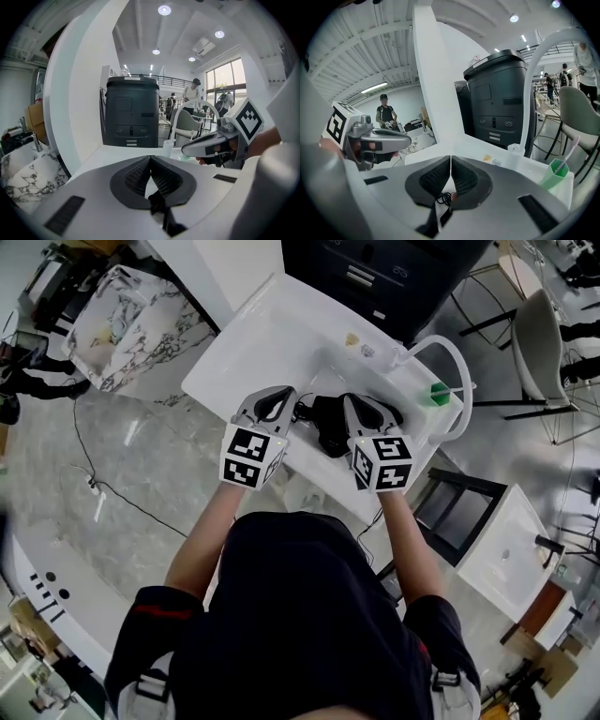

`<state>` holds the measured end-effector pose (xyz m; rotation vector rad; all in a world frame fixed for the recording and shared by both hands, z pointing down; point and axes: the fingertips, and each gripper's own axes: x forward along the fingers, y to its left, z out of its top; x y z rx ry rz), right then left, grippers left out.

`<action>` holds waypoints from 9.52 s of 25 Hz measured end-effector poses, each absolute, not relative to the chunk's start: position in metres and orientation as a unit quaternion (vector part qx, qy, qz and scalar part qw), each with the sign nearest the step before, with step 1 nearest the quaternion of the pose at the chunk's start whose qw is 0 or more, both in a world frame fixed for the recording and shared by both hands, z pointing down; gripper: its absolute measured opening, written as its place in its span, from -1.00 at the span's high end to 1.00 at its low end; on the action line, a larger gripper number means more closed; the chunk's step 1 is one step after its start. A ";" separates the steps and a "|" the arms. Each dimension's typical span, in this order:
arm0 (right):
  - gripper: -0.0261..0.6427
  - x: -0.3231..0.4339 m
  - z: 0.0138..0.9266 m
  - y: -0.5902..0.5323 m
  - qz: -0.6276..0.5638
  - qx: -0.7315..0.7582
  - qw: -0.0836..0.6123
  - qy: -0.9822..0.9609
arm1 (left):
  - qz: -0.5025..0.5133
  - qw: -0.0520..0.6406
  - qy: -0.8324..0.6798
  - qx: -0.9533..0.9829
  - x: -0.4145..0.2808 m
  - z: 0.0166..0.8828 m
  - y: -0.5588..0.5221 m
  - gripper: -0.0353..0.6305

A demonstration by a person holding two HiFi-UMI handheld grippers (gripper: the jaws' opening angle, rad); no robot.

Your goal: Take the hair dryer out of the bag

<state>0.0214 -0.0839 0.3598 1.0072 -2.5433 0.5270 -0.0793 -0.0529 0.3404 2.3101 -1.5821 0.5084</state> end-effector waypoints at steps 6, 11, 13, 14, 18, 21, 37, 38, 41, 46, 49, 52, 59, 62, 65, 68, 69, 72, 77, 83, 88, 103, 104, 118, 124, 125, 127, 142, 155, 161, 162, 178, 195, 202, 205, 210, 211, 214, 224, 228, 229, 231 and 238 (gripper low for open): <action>0.82 0.021 0.374 -0.090 0.204 0.371 0.182 -0.887 | 0.188 0.166 -0.515 0.820 -0.078 0.362 -0.064 0.86; 0.82 0.024 0.393 -0.088 0.225 0.386 0.193 -0.874 | 0.196 0.183 -0.471 0.841 -0.068 0.384 -0.064 0.86; 0.82 0.024 0.402 -0.087 0.234 0.391 0.197 -0.868 | 0.199 0.193 -0.457 0.845 -0.066 0.395 -0.061 0.86; 0.82 0.024 0.407 -0.086 0.239 0.393 0.200 -0.865 | 0.202 0.199 -0.452 0.846 -0.066 0.403 -0.060 0.86; 0.82 0.029 0.424 -0.084 0.256 0.403 0.208 -0.853 | 0.219 0.221 -0.436 0.845 -0.063 0.431 -0.051 0.86; 0.82 0.031 0.437 -0.080 0.268 0.408 0.219 -0.845 | 0.230 0.230 -0.425 0.845 -0.063 0.446 -0.046 0.86; 0.82 0.038 0.494 -0.061 0.321 0.430 0.268 -0.800 | 0.273 0.266 -0.356 0.853 -0.054 0.500 -0.039 0.86; 0.82 0.038 0.498 -0.061 0.324 0.430 0.272 -0.798 | 0.273 0.270 -0.354 0.853 -0.053 0.503 -0.039 0.86; 0.81 0.040 0.509 -0.058 0.333 0.428 0.286 -0.790 | 0.277 0.277 -0.344 0.853 -0.049 0.511 -0.036 0.86; 0.80 0.038 0.525 -0.057 0.346 0.417 0.305 -0.783 | 0.283 0.278 -0.332 0.856 -0.044 0.518 -0.038 0.86; 0.51 0.034 0.534 -0.056 0.361 0.408 0.314 -0.777 | 0.285 0.280 -0.328 0.856 -0.045 0.520 -0.041 0.86; 0.23 0.030 0.543 -0.056 0.372 0.404 0.322 -0.771 | 0.286 0.281 -0.327 0.856 -0.049 0.523 -0.044 0.86; -0.05 0.028 0.556 -0.062 0.366 0.422 0.317 -0.766 | 0.280 0.288 -0.331 0.854 -0.055 0.528 -0.050 0.86; -0.09 0.025 0.566 -0.059 0.367 0.419 0.331 -0.762 | 0.284 0.290 -0.330 0.852 -0.058 0.531 -0.051 0.86; -0.09 0.022 0.575 -0.054 0.382 0.408 0.341 -0.756 | 0.282 0.292 -0.329 0.853 -0.059 0.532 -0.053 0.86; -0.09 0.018 0.581 -0.052 0.386 0.401 0.351 -0.753 | 0.279 0.295 -0.330 0.852 -0.061 0.533 -0.055 0.86; -0.09 0.017 0.583 -0.053 0.386 0.400 0.354 -0.753 | 0.279 0.295 -0.330 0.852 -0.061 0.533 -0.055 0.86; -0.09 0.015 0.586 -0.054 0.368 0.399 0.371 -0.753 | 0.283 0.297 -0.329 0.851 -0.063 0.536 -0.056 0.86; -0.09 0.011 0.592 -0.056 0.308 0.390 0.424 -0.757 | 0.290 0.295 -0.327 0.850 -0.065 0.539 -0.057 0.86; -0.08 0.013 0.601 -0.058 0.290 0.392 0.449 -0.749 | 0.295 0.296 -0.324 0.849 -0.067 0.544 -0.057 0.86; -0.08 0.023 0.609 -0.061 0.278 0.397 0.470 -0.738 | 0.301 0.295 -0.321 0.848 -0.068 0.546 -0.056 0.86; -0.08 0.050 0.627 -0.070 0.274 0.422 0.497 -0.707 | 0.309 0.294 -0.308 0.851 -0.062 0.552 -0.062 0.86; -0.08 0.051 0.628 -0.070 0.276 0.421 0.497 -0.706 | 0.310 0.294 -0.307 0.851 -0.062 0.552 -0.062 0.86; -0.09 0.068 0.645 -0.079 0.269 0.445 0.516 -0.681 | 0.311 0.301 -0.302 0.849 -0.060 0.559 -0.061 0.86; -0.08 0.070 0.651 -0.079 0.293 0.441 0.510 -0.678 | 0.312 0.303 -0.299 0.849 -0.059 0.562 -0.060 0.86; -0.08 0.070 0.652 -0.079 0.298 0.438 0.508 -0.679 | 0.311 0.304 -0.298 0.850 -0.058 0.562 -0.060 0.86; -0.08 0.071 0.653 -0.079 0.304 0.433 0.508 -0.680 | 0.310 0.304 -0.298 0.850 -0.058 0.562 -0.061 0.86; -0.07 0.081 0.654 -0.081 0.306 0.427 0.514 -0.678 | 0.339 0.276 -0.289 0.852 -0.055 0.566 -0.061 0.86; 0.06 0.082 0.647 -0.083 0.333 0.419 0.492 -0.686 | 0.340 0.274 -0.290 0.852 -0.049 0.564 -0.068 0.86; 0.28 0.082 0.640 -0.086 0.336 0.420 0.475 -0.696 | 0.338 0.272 -0.289 0.854 -0.042 0.563 -0.070 0.86; 0.35 0.081 0.638 -0.088 0.335 0.421 0.473 -0.698 | 0.338 0.271 -0.288 0.854 -0.040 0.563 -0.070 0.86; 0.78 0.075 0.634 -0.094 0.337 0.427 0.446 -0.710 | 0.364 0.230 -0.250 0.868 -0.024 0.565 -0.071 0.86; 0.78 0.088 0.629 -0.101 0.358 0.445 0.420 -0.706 | 0.425 0.173 -0.162 0.874 0.000 0.587 -0.072 0.56; 0.78 0.094 0.626 -0.104 0.360 0.450 0.411 -0.707 | 0.454 0.134 -0.104 0.875 0.017 0.602 -0.058 0.50; 0.78 0.095 0.626 -0.103 0.359 0.448 0.408 -0.710 | 0.462 0.122 -0.090 0.874 0.026 0.610 -0.054 0.48; 0.78 0.095 0.624 -0.104 0.359 0.449 0.404 -0.712 | 0.475 0.104 -0.067 0.872 0.038 0.625 -0.054 0.47; 0.78 0.096 0.624 -0.103 0.361 0.449 0.402 -0.712 | 0.476 0.101 -0.064 0.871 0.039 0.628 -0.054 0.47; 0.78 0.097 0.624 -0.102 0.367 0.451 0.397 -0.710 | 0.479 0.093 -0.058 0.871 0.043 0.635 -0.056 0.45; 0.78 0.097 0.624 -0.103 0.375 0.455 0.386 -0.709 | 0.478 0.070 -0.058 0.874 0.051 0.644 -0.064 0.45; 0.78 0.096 0.624 -0.103 0.376 0.454 0.385 -0.710 | 0.477 0.070 -0.065 0.874 0.054 0.648 -0.067 0.33; 0.78 0.096 0.624 -0.104 0.376 0.454 0.385 -0.710 | 0.477 0.070 -0.065 0.874 0.055 0.650 -0.068 0.30; 0.78 0.096 0.625 -0.104 0.375 0.454 0.385 -0.711 | 0.478 0.073 -0.064 0.873 0.056 0.653 -0.068 0.24; 0.78 0.096 0.625 -0.104 0.377 0.452 0.384 -0.711 | 0.504 0.069 -0.048 0.860 0.057 0.670 -0.067 0.06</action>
